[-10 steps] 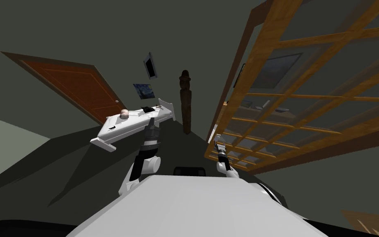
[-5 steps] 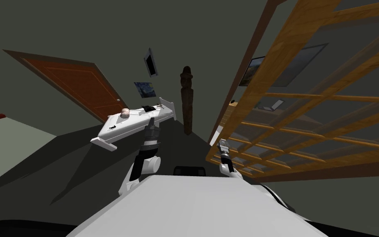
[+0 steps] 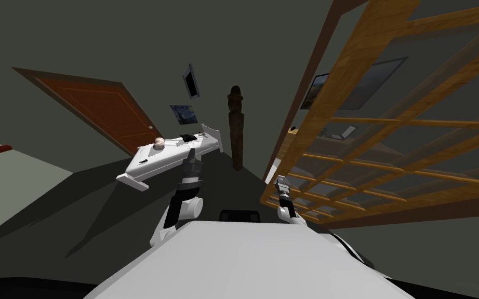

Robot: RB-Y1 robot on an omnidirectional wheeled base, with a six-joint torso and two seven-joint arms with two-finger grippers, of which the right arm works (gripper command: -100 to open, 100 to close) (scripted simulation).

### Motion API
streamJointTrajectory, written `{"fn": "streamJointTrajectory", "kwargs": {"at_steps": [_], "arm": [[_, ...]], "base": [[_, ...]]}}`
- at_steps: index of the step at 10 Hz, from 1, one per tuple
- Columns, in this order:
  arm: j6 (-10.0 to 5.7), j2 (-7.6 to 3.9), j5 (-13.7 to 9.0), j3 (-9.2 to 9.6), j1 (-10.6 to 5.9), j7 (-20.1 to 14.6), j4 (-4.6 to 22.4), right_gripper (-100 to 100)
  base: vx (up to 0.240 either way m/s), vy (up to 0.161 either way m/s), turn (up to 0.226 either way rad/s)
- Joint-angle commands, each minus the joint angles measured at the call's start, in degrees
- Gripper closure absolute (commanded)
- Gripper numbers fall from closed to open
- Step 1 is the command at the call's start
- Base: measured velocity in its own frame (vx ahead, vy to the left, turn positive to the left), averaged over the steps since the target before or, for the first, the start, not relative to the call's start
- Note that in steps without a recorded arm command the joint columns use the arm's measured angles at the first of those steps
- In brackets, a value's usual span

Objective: Pull the door open

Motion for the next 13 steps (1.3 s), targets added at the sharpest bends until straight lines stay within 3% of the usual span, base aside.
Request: {"fn": "streamJointTrajectory", "kwargs": {"at_steps": [1, 9, 10, 11, 13], "arm": [[-0.38, -0.77, 0.71, 1.17, 0.39, -1.69, -0.17, 100], [-1.98, -4.05, 3.71, 6.11, 2.05, -8.85, -0.89, 100], [-1.45, -3.77, 3.44, 5.69, 2.3, -8.13, -1.38, 100], [-1.92, -4.34, 4.38, 7.04, 2.9, -9.49, -1.77, 100], [-2.51, -4.86, 5.09, 8.02, 3.22, -10.52, -1.98, 100]], "base": [[-0.139, -0.02, 0.112], [-0.211, -0.037, 0.109], [-0.082, -0.014, 0.028], [-0.126, -0.013, 0.056], [-0.209, -0.029, 0.043]]}}
